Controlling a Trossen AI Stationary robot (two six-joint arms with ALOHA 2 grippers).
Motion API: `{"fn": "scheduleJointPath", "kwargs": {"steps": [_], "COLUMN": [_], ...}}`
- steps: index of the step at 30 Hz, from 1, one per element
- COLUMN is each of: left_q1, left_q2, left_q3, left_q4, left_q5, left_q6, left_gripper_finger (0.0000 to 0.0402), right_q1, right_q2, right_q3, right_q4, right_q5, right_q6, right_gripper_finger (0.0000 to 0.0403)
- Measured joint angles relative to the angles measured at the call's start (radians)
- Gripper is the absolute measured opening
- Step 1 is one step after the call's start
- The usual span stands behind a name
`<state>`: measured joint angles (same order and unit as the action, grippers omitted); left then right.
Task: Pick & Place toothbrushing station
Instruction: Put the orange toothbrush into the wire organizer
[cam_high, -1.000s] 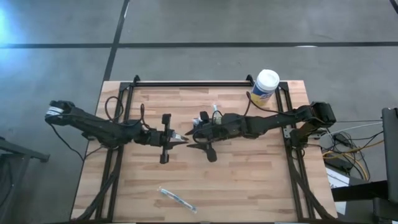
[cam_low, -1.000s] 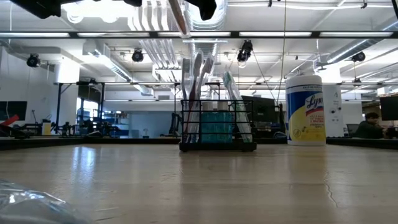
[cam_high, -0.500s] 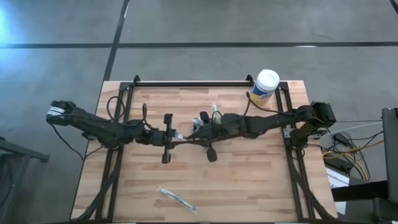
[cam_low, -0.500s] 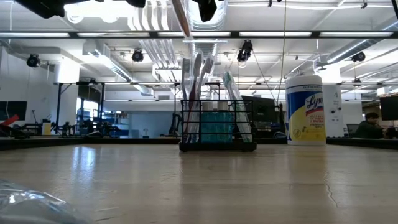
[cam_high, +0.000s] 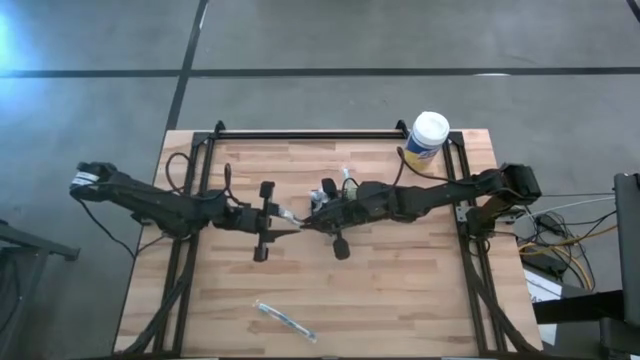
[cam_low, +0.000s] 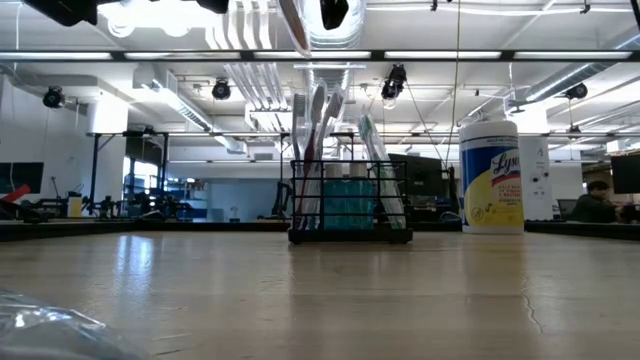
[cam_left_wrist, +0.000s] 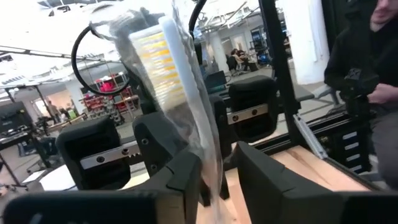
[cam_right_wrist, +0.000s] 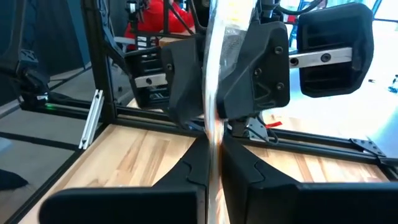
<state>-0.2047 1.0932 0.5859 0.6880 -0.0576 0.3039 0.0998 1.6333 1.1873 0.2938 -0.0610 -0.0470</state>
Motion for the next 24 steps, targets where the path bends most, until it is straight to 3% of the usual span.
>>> {"fn": "scheduleJointPath", "kwargs": {"steps": [5, 14, 18, 24], "left_q1": [0.0, -0.002, -0.004, -0.004], "left_q2": [-0.092, -0.334, -0.422, -0.57], "left_q3": [-0.002, -0.011, -0.085, -0.255], "left_q4": [-0.137, -0.654, -0.688, -0.631], "left_q5": [0.017, 0.017, 0.017, 0.013], "left_q6": [-0.034, -0.194, -0.249, -0.266], "left_gripper_finger": [0.0123, 0.0122, 0.0089, 0.0008], "right_q1": [0.0, 0.0, 0.0, 0.0], "right_q2": [-0.011, -0.084, -0.134, -0.245], "right_q3": [-0.004, -0.051, -0.116, -0.265], "right_q4": [-0.002, -0.005, 0.079, 0.219], "right_q5": [0.0, 0.001, -0.023, -0.038], "right_q6": [0.001, -0.016, -0.033, -0.037], "right_gripper_finger": [0.0013, 0.0013, 0.0013, 0.0013]}}
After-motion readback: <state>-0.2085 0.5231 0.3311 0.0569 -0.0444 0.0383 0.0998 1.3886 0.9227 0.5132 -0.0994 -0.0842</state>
